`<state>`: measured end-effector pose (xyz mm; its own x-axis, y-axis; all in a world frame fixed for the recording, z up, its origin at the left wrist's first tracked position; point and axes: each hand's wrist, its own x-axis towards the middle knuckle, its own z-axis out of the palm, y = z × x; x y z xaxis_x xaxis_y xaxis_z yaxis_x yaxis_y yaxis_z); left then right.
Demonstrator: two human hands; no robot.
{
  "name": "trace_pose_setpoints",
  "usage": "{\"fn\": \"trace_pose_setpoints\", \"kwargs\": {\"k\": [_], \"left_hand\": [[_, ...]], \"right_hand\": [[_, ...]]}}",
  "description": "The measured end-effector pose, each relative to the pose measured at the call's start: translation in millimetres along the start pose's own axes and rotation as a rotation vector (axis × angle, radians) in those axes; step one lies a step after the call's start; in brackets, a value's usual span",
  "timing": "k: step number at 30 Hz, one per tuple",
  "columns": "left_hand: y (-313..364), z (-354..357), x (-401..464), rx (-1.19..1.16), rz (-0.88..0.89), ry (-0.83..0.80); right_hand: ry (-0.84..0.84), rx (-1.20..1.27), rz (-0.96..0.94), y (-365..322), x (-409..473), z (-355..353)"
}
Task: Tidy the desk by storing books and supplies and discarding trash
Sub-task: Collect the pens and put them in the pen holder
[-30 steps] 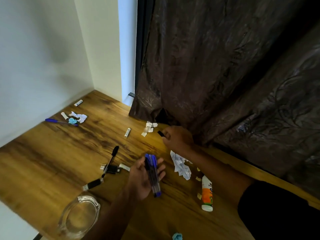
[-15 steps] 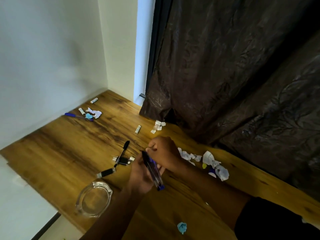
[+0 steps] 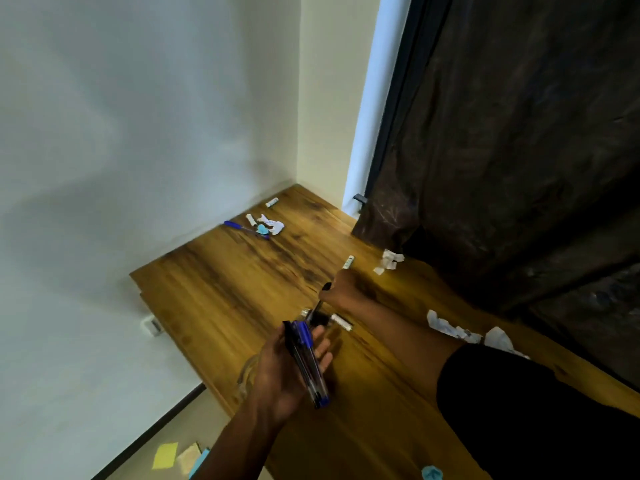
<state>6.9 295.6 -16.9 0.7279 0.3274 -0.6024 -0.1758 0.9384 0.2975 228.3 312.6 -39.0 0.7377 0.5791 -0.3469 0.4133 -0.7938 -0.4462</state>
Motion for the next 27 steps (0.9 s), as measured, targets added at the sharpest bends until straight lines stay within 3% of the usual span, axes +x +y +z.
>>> {"fn": "trace_pose_setpoints", "kwargs": {"k": [5,9,16,19,22,27], "left_hand": [[24.2,-10.9,-9.8,-0.019,0.035,0.049],[34.0,-14.4,-8.5,-0.034,0.046,0.045],[39.0,1.5,-9.5,-0.057,0.080,-0.020],[32.7,11.3,-13.4,-0.042,0.074,-0.057],[22.1,16.0,-19.1,-0.042,0.090,-0.068],[-0.5,14.2,-37.6,-0.066,0.105,-0.019]], "right_hand": [[-0.140,0.106,0.120,-12.9,28.0,17.6],[-0.101,0.212,0.127,-29.3,7.6,-1.8],[-0.090,0.182,-0.168,-60.7,-65.7,-50.2],[-0.156,0.019,-0.307,-67.0,-107.2,-57.1],[-0.256,-0.036,-0.318,-67.3,-135.6,-49.2],[-0.145,-0.045,-0.335,-51.1,-160.6,-43.6]]}}
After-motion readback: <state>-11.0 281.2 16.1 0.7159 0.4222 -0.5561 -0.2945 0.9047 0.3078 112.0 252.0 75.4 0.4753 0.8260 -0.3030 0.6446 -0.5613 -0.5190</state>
